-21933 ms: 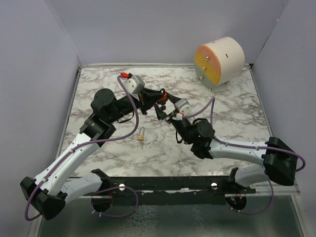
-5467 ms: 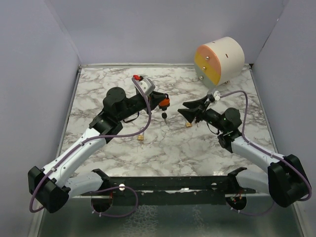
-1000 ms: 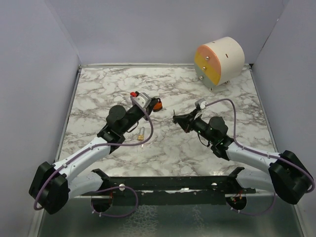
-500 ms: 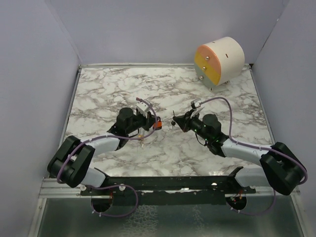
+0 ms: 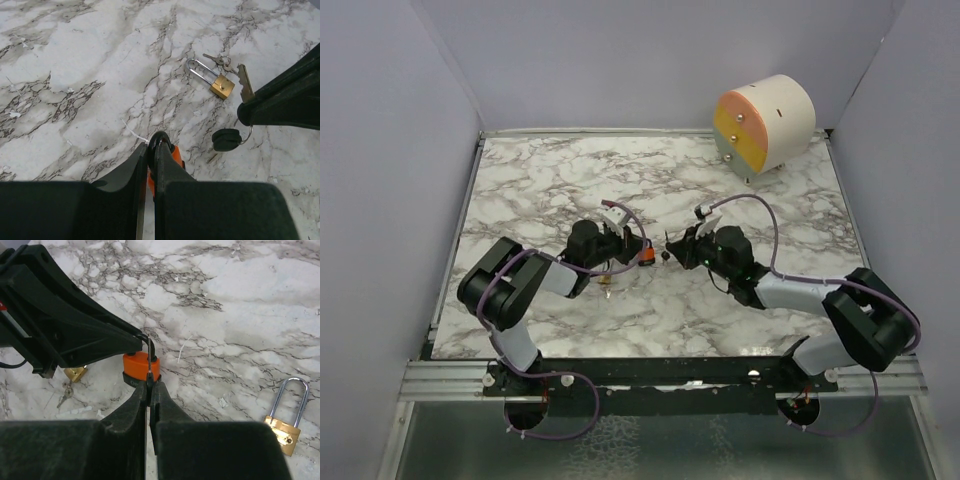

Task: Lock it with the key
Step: Place the lock at the center of the board, then place the key at the center of the board, then pick up the lock from the center of the board.

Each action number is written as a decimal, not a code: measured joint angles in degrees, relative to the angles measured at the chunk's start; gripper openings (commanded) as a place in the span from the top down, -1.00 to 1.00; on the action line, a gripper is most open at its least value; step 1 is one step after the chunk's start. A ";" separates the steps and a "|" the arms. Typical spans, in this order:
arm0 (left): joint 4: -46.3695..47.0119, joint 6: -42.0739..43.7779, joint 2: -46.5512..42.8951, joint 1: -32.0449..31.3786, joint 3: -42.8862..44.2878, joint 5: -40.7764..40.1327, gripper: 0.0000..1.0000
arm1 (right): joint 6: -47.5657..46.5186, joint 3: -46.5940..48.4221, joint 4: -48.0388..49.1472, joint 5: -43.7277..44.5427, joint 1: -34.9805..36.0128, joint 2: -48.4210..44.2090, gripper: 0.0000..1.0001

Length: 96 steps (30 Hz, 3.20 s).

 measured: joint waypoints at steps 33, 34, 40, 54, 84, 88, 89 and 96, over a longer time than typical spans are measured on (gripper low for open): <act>9.97 -4.90 14.95 4.66 8.87 9.73 0.87 | 0.22 10.08 -1.79 8.94 0.00 17.57 0.98; 9.97 -4.96 14.99 4.68 8.92 9.79 0.84 | 0.22 10.08 -1.88 9.11 0.00 17.68 0.98; 9.14 -4.92 15.65 5.03 9.42 10.08 0.22 | 0.22 10.08 -3.15 10.60 0.00 18.16 0.89; 6.78 -4.66 17.66 5.49 10.27 10.51 -0.98 | -0.61 11.43 -4.24 11.98 0.00 18.62 0.62; -9.18 -4.26 -19.87 14.08 -0.13 -3.58 -0.98 | -12.74 11.45 -2.27 6.08 -0.35 -2.82 -0.72; -10.67 -5.20 -23.63 17.38 -1.22 -5.79 -0.98 | -13.70 14.56 -4.94 7.54 4.94 -0.61 -0.64; -10.95 -5.51 -24.26 18.29 -1.81 -6.43 -0.98 | -14.12 15.85 -6.25 8.66 7.85 0.70 -0.59; -15.32 -7.28 -27.76 24.04 -5.44 -11.74 -0.98 | -13.75 25.29 -15.10 15.91 19.93 11.78 -0.44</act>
